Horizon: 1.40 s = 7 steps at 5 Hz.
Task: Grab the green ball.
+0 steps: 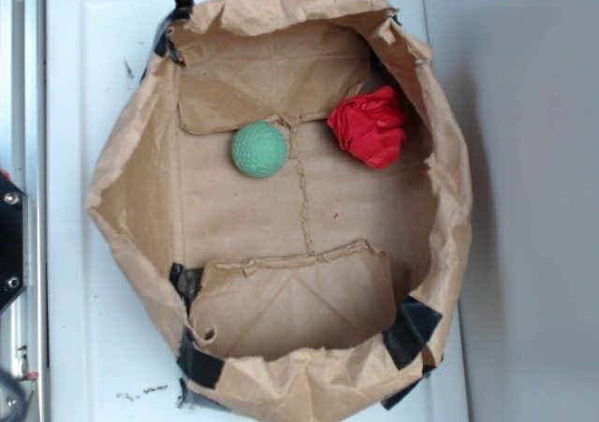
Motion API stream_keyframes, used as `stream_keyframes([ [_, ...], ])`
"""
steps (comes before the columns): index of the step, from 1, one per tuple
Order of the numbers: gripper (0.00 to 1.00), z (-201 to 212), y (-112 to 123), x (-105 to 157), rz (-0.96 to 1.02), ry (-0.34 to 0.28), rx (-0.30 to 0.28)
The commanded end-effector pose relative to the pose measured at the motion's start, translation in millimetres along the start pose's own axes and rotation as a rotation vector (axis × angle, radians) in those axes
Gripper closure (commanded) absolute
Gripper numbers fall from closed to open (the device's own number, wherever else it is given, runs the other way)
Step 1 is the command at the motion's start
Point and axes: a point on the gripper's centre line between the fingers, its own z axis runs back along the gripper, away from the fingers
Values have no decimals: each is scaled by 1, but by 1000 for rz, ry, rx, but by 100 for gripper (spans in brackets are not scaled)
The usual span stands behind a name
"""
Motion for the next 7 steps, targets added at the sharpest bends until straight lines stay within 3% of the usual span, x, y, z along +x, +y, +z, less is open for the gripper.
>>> stream_keyframes([
  [1,0,0,0,0,0,0,0],
  [2,0,-3,7,37,5,-40,25],
  [4,0,-37,15,72,-69,-71,104],
  [6,0,-92,33,97,-147,-70,62],
  [7,0,-101,54,113,-198,-44,-30],
])
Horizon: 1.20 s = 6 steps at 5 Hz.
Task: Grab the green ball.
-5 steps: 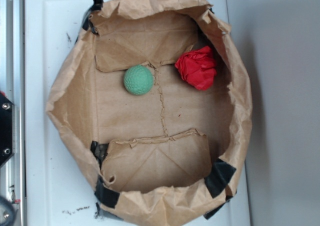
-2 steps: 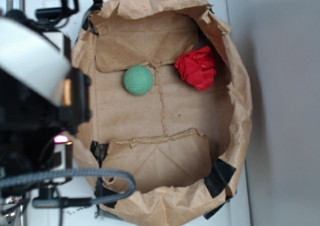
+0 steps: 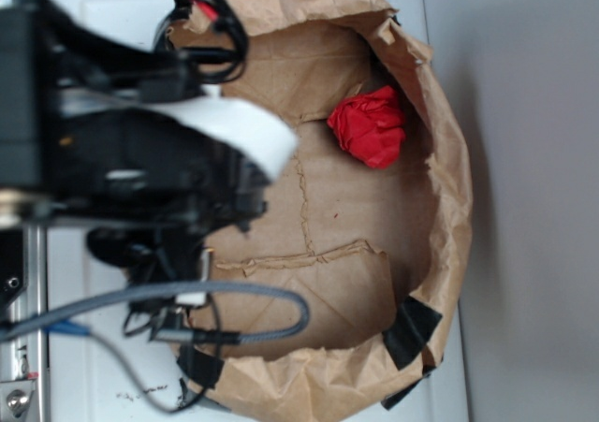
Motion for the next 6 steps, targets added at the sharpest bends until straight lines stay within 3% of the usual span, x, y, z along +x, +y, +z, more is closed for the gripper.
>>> stream_keyframes([
  [1,0,-4,27,16,-34,-16,-83],
  [3,0,-4,27,16,-34,-16,-83],
  [4,0,-27,35,21,-42,-62,-44],
  [5,0,-42,27,17,-81,-108,-21],
  [6,0,-67,25,18,-103,-60,-28],
])
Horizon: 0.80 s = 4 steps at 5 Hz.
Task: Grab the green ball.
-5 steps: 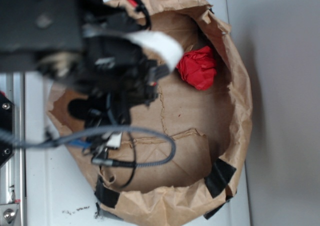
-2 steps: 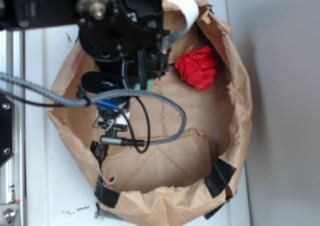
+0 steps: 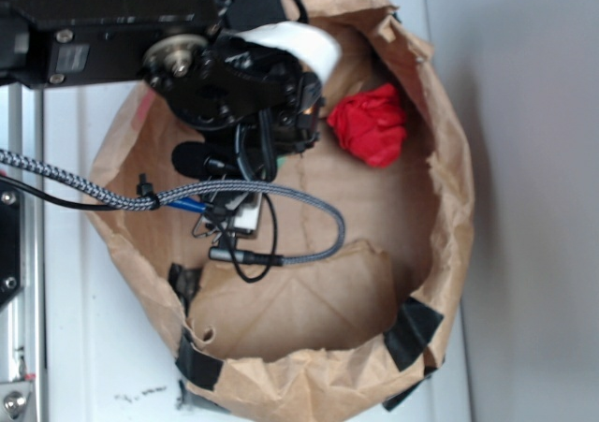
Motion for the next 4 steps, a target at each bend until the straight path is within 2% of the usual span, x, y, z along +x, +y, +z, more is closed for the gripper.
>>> stream_keyframes([
  [1,0,-38,-2,11,-59,32,13],
  [2,0,-54,4,18,-44,77,34],
  [3,100,-58,7,21,-14,96,43],
  [4,100,-51,4,20,-31,66,71],
])
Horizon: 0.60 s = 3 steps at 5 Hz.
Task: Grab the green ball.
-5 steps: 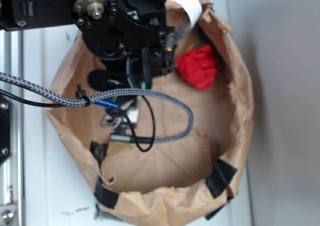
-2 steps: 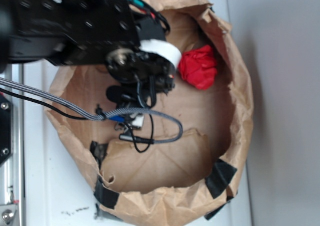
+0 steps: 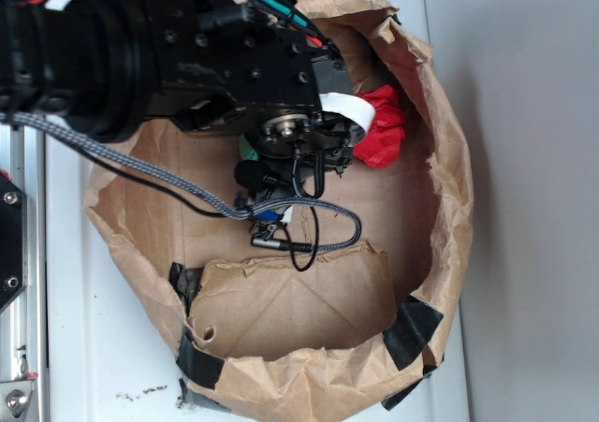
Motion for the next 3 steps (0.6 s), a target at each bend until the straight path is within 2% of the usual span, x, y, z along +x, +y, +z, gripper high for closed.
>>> stream_keyframes([
  [1,100,22,-12,6,-49,-97,69],
  [3,100,41,-13,0,-50,-172,85],
])
